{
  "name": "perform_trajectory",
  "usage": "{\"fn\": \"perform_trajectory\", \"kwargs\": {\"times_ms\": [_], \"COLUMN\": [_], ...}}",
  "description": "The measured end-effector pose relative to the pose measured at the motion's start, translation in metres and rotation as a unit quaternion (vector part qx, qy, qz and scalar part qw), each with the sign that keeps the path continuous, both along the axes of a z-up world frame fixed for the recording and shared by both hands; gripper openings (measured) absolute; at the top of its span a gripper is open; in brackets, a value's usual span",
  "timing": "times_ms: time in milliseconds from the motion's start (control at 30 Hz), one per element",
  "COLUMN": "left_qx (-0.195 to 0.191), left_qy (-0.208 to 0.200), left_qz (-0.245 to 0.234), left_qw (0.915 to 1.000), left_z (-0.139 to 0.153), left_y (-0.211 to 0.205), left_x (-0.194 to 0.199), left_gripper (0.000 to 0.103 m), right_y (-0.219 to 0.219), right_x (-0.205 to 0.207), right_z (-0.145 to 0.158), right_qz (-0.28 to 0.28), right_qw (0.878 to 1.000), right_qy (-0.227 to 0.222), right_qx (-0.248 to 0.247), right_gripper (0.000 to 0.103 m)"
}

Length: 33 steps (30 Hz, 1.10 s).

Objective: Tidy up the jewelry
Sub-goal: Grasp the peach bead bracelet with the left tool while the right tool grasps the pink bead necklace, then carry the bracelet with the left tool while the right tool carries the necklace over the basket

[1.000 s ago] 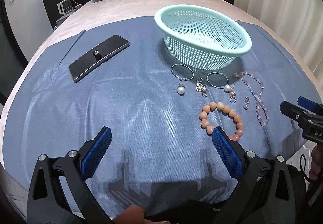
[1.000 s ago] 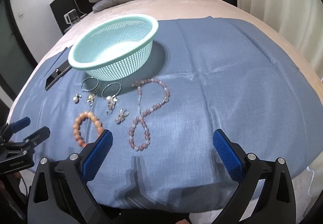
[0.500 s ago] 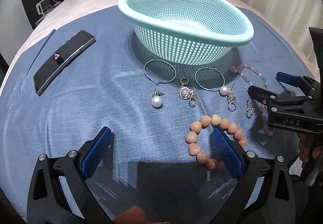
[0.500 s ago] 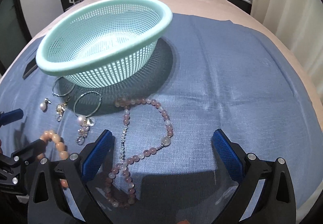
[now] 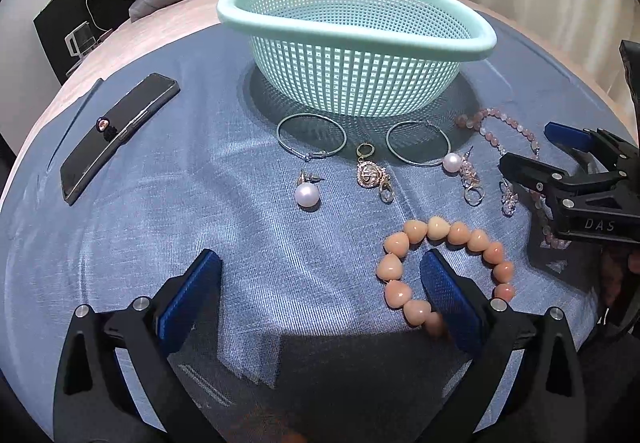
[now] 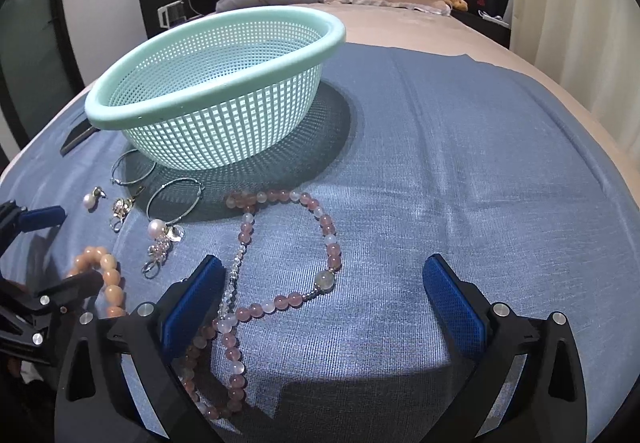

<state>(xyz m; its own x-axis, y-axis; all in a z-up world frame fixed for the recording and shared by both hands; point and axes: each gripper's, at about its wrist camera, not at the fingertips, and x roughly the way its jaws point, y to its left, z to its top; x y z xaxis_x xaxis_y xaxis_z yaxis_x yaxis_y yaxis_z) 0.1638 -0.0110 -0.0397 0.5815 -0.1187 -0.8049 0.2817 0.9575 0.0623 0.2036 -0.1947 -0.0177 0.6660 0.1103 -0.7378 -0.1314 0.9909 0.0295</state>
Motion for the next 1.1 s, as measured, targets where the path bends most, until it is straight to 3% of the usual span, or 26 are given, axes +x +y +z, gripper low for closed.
{"fn": "perform_trajectory", "kwargs": {"times_ms": [100, 167, 233, 267, 333, 400, 467, 733, 1100], "left_qx": [0.008, 0.004, 0.002, 0.002, 0.001, -0.001, -0.010, -0.037, -0.055], "left_qy": [0.001, 0.002, -0.002, -0.004, -0.009, -0.008, 0.004, 0.025, -0.010], "left_qz": [0.001, -0.001, -0.006, -0.008, -0.012, -0.017, -0.029, -0.044, -0.047], "left_qw": [1.0000, 1.0000, 1.0000, 1.0000, 0.9999, 0.9998, 0.9995, 0.9980, 0.9973], "left_z": [0.001, 0.002, 0.006, 0.008, 0.011, 0.014, 0.014, 0.022, 0.074], "left_y": [-0.002, -0.001, 0.001, 0.002, 0.001, 0.002, 0.002, 0.012, 0.017], "left_x": [-0.001, -0.003, -0.005, -0.006, -0.010, -0.012, -0.014, -0.030, -0.052], "left_gripper": [0.098, 0.095, 0.085, 0.074, 0.055, 0.025, 0.012, 0.012, 0.012], "right_y": [0.003, 0.003, 0.003, 0.003, 0.004, 0.002, -0.002, -0.004, -0.003], "right_x": [-0.009, -0.014, -0.017, -0.019, -0.021, -0.022, -0.024, -0.044, -0.070], "right_z": [-0.001, 0.002, 0.006, 0.007, 0.008, 0.009, 0.010, 0.028, 0.086], "right_qz": [0.002, 0.005, 0.012, 0.017, 0.021, 0.022, 0.025, 0.044, 0.056], "right_qw": [1.000, 1.000, 1.000, 1.000, 1.000, 1.000, 0.999, 0.999, 0.996], "right_qy": [-0.003, -0.011, -0.017, -0.019, -0.020, -0.019, -0.018, -0.019, -0.067], "right_qx": [0.000, -0.004, -0.007, -0.005, -0.003, 0.006, 0.019, 0.024, 0.034], "right_gripper": [0.092, 0.077, 0.049, 0.041, 0.010, 0.009, 0.008, 0.008, 0.008]}}
